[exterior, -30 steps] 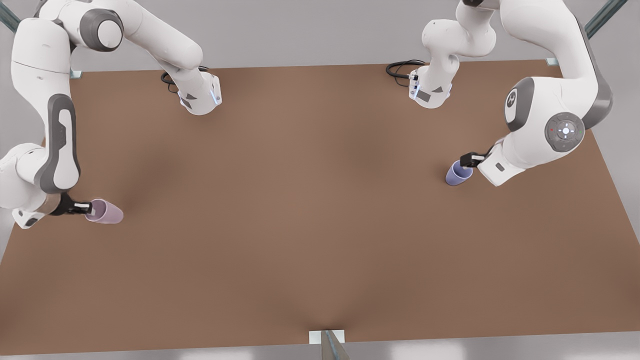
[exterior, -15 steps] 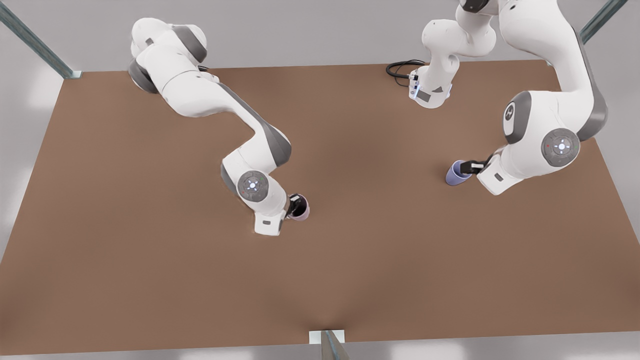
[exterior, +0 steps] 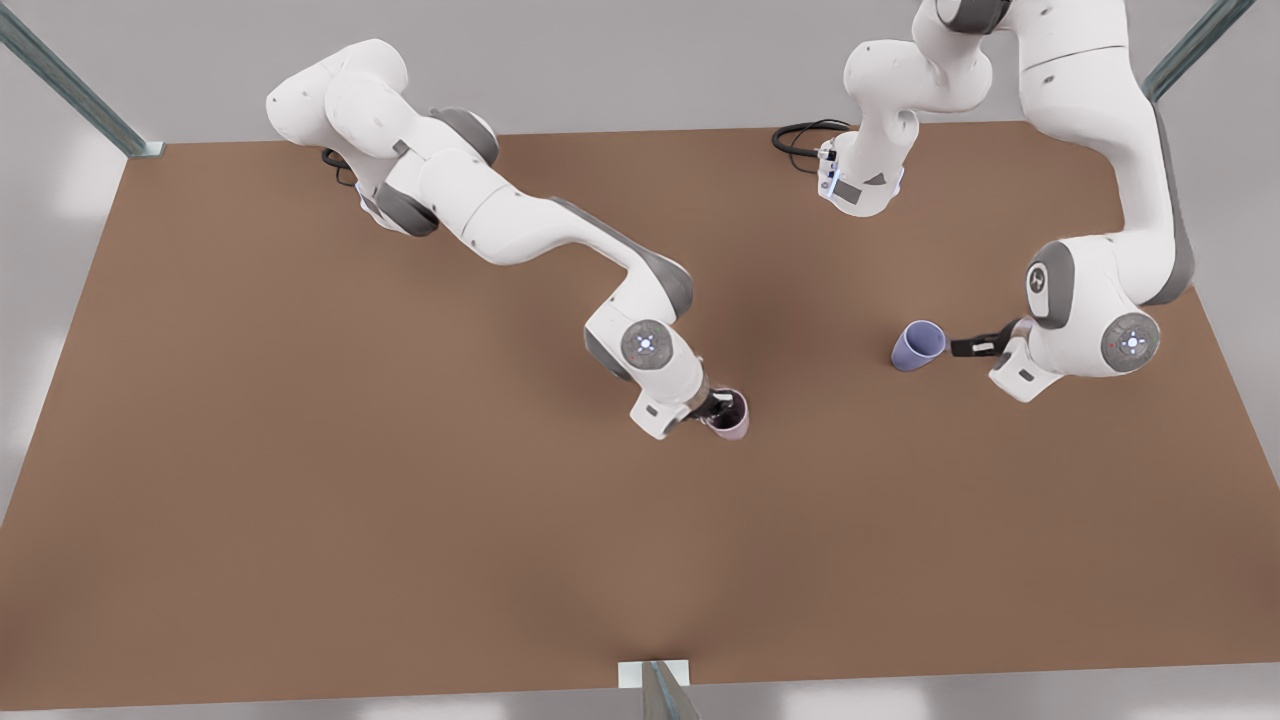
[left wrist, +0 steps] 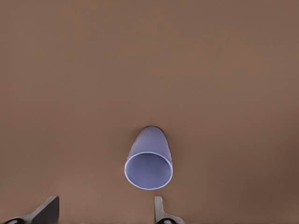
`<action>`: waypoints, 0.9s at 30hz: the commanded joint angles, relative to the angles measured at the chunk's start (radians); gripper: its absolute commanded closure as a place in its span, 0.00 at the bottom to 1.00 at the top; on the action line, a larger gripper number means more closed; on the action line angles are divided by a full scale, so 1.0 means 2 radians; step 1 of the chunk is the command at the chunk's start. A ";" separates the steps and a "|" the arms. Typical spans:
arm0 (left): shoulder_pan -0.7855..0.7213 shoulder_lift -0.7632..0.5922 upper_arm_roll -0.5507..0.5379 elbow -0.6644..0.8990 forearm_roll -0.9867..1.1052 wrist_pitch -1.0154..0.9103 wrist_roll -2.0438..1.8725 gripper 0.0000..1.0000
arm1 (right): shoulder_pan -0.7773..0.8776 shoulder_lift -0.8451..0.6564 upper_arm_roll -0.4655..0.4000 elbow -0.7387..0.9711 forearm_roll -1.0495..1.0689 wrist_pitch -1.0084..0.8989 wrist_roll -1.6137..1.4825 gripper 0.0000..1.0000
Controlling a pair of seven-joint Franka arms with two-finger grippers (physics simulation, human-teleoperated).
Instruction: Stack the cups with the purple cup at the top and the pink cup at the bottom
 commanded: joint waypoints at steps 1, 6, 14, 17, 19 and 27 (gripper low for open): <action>-0.001 -0.001 0.007 -0.036 -0.001 0.112 0.104 0.00 | 0.000 0.005 -0.001 0.000 -0.001 0.050 0.297 0.79; 0.004 0.006 0.023 -0.094 0.000 0.184 0.157 0.00 | 0.000 0.012 -0.003 -0.003 -0.002 0.054 0.298 0.79; 0.004 -0.006 0.022 -0.163 0.000 0.218 0.162 0.00 | 0.008 0.017 -0.012 -0.015 -0.005 0.043 0.297 0.79; 0.004 -0.007 0.021 -0.172 0.000 0.217 0.164 0.00 | 0.008 0.017 -0.012 -0.016 -0.005 0.042 0.297 0.13; 0.004 0.000 0.020 -0.176 0.000 0.219 0.165 0.00 | 0.008 0.018 -0.012 -0.016 -0.005 0.044 0.297 0.07; 0.000 0.006 -0.007 -0.184 -0.008 0.240 0.150 0.64 | 0.009 0.020 -0.012 -0.016 -0.005 0.080 0.284 0.00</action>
